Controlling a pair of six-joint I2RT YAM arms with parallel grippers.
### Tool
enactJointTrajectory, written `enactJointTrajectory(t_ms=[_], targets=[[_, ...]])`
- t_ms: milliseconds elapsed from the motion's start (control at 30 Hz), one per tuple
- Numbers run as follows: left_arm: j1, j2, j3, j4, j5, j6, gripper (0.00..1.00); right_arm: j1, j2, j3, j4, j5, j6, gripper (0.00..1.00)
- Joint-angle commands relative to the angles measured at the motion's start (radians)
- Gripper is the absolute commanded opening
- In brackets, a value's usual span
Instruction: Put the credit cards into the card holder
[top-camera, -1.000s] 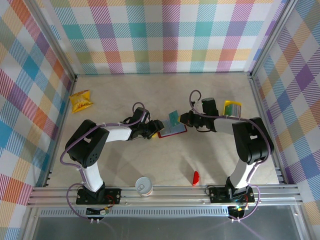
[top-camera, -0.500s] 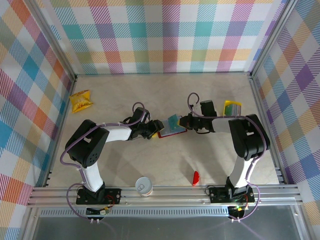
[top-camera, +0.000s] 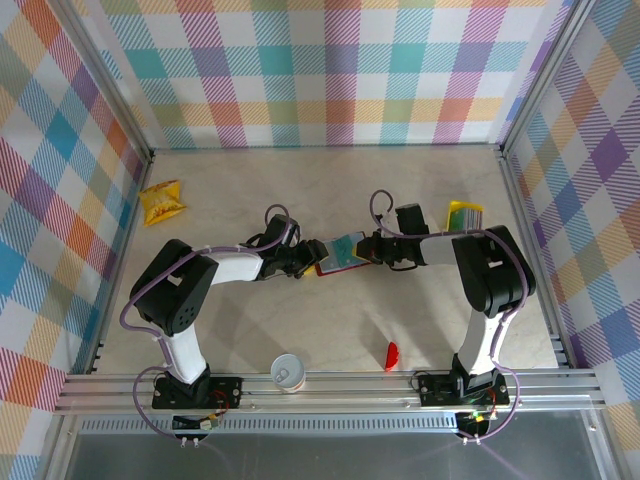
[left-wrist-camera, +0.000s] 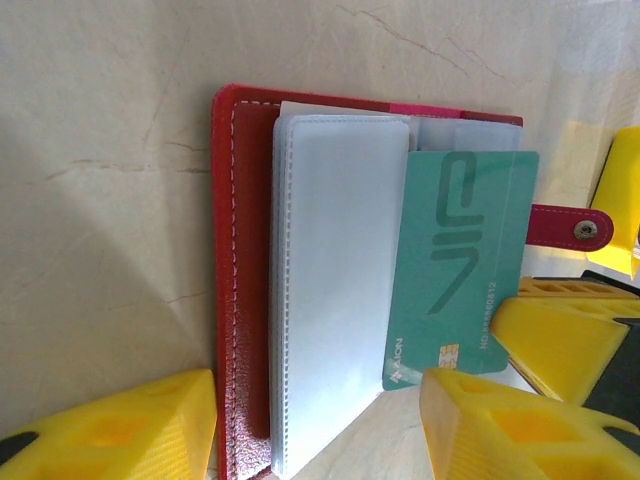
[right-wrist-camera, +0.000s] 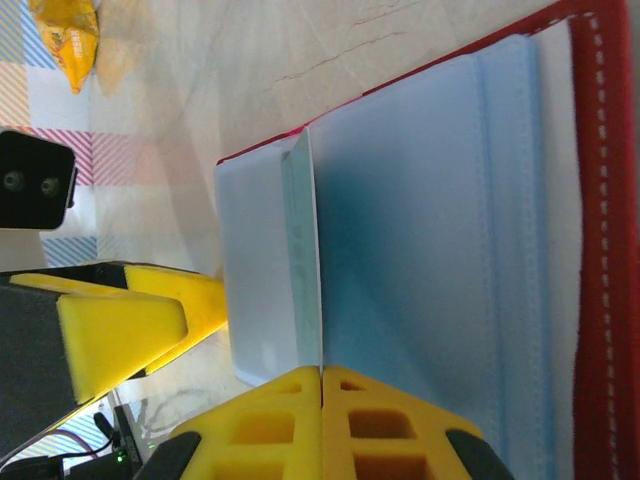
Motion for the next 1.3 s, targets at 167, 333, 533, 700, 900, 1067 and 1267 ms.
enactJointTrajectory(t_ms=[167, 333, 533, 700, 900, 1067, 1267], targets=[[0.003, -0.026, 0.002, -0.006, 0.021, -0.008, 0.56, 0.029, 0.018, 0.027, -0.078, 0.069, -0.042, 0.0], [0.003, -0.013, -0.002, 0.007, 0.025, -0.015, 0.56, 0.043, 0.027, 0.036, -0.068, 0.068, -0.037, 0.0], [0.003, -0.011, -0.003, 0.005, 0.026, -0.012, 0.56, 0.055, 0.027, 0.048, -0.09, 0.087, -0.045, 0.0], [0.002, -0.013, 0.0, 0.005, 0.031, -0.012, 0.56, 0.069, 0.027, 0.05, -0.102, 0.108, -0.051, 0.0], [0.003, -0.016, -0.001, 0.002, 0.032, -0.012, 0.56, 0.077, 0.027, 0.051, -0.101, 0.113, -0.042, 0.0], [0.003, -0.022, 0.001, -0.001, 0.033, -0.01, 0.56, 0.083, 0.036, 0.058, -0.122, 0.115, -0.042, 0.0], [0.003, -0.024, -0.002, -0.001, 0.034, -0.008, 0.56, 0.106, 0.052, 0.086, -0.16, 0.112, -0.056, 0.0]])
